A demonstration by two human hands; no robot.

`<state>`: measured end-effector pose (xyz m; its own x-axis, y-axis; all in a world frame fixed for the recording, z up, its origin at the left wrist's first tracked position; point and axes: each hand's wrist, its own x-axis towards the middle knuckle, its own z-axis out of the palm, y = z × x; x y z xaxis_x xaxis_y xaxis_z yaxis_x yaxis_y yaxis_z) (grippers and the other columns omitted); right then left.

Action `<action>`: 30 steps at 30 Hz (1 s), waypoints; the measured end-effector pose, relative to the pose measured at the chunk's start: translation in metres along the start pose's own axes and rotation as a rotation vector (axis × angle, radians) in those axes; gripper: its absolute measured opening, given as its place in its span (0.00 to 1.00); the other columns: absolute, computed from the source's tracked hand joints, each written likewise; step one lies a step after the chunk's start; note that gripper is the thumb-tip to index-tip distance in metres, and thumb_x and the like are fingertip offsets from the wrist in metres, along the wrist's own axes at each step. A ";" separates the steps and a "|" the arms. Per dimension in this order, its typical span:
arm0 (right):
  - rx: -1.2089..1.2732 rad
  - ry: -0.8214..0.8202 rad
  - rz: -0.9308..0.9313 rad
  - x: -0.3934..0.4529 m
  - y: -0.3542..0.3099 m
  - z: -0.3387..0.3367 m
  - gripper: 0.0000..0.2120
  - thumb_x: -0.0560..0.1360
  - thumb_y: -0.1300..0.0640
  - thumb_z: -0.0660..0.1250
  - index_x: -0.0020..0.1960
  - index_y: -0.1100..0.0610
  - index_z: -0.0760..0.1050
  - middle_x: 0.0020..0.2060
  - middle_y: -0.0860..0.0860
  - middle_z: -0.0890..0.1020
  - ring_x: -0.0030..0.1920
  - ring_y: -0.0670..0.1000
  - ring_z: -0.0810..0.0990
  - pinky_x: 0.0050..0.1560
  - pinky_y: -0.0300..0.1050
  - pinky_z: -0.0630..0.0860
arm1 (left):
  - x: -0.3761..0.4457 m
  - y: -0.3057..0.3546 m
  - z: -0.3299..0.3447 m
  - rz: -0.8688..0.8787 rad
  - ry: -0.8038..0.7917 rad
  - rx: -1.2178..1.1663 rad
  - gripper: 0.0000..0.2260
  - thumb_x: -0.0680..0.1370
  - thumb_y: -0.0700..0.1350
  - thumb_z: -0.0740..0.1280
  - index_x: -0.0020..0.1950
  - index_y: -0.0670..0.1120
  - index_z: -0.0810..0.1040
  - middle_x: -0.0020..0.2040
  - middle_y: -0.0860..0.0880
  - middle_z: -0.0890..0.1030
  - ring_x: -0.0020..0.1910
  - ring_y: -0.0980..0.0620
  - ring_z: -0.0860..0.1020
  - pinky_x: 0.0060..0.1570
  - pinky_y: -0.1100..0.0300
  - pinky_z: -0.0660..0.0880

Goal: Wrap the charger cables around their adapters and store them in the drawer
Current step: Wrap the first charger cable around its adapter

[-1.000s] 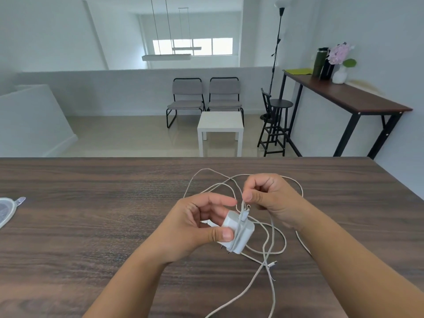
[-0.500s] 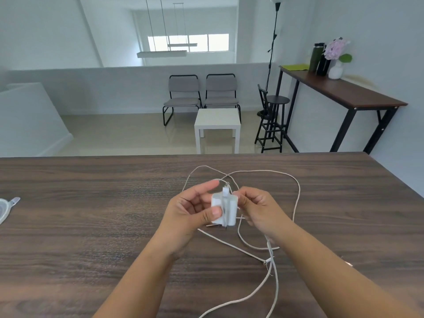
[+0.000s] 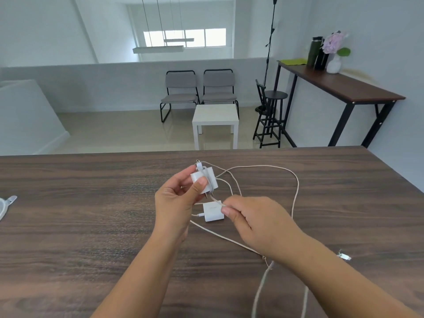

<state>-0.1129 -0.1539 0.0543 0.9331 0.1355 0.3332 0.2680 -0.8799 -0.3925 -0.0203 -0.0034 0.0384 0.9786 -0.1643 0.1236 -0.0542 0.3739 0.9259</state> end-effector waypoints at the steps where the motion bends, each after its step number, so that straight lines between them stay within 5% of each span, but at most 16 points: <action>1: -0.019 -0.003 -0.023 0.004 -0.001 -0.006 0.16 0.78 0.43 0.46 0.43 0.48 0.68 0.31 0.43 0.70 0.34 0.52 0.72 0.37 0.51 0.73 | -0.001 0.000 -0.001 0.014 -0.006 0.031 0.15 0.68 0.39 0.75 0.54 0.48 0.83 0.43 0.48 0.86 0.42 0.50 0.84 0.40 0.59 0.81; 9: 0.003 -0.043 -0.121 0.026 -0.002 -0.034 0.12 0.78 0.48 0.55 0.47 0.49 0.76 0.32 0.41 0.73 0.34 0.46 0.71 0.37 0.48 0.73 | -0.016 -0.006 0.008 0.021 -0.009 0.118 0.16 0.66 0.44 0.76 0.52 0.46 0.83 0.43 0.45 0.86 0.44 0.45 0.83 0.47 0.46 0.82; 19: 0.153 -0.104 -0.062 0.053 0.013 -0.055 0.08 0.73 0.44 0.67 0.41 0.47 0.79 0.32 0.49 0.82 0.33 0.50 0.79 0.37 0.49 0.77 | -0.032 -0.005 0.004 0.030 -0.213 0.082 0.14 0.67 0.39 0.75 0.52 0.44 0.82 0.37 0.52 0.84 0.37 0.57 0.81 0.38 0.62 0.79; 24: 0.283 -0.147 -0.081 0.059 0.017 -0.059 0.13 0.71 0.49 0.73 0.36 0.56 0.74 0.25 0.44 0.70 0.26 0.44 0.65 0.30 0.36 0.63 | -0.032 0.001 -0.002 0.047 -0.360 0.105 0.14 0.65 0.42 0.78 0.50 0.49 0.86 0.43 0.45 0.83 0.39 0.53 0.80 0.38 0.61 0.78; 30: 0.597 -0.263 0.007 0.056 0.029 -0.043 0.15 0.75 0.50 0.67 0.35 0.58 0.72 0.27 0.44 0.66 0.28 0.42 0.63 0.31 0.33 0.61 | -0.027 0.011 -0.011 0.017 -0.493 0.166 0.22 0.64 0.40 0.78 0.57 0.45 0.80 0.39 0.53 0.82 0.40 0.55 0.80 0.41 0.61 0.78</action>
<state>-0.0633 -0.1915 0.0978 0.9427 0.3039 0.1375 0.2778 -0.4873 -0.8279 -0.0453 0.0152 0.0417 0.7699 -0.5845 0.2560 -0.1393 0.2376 0.9613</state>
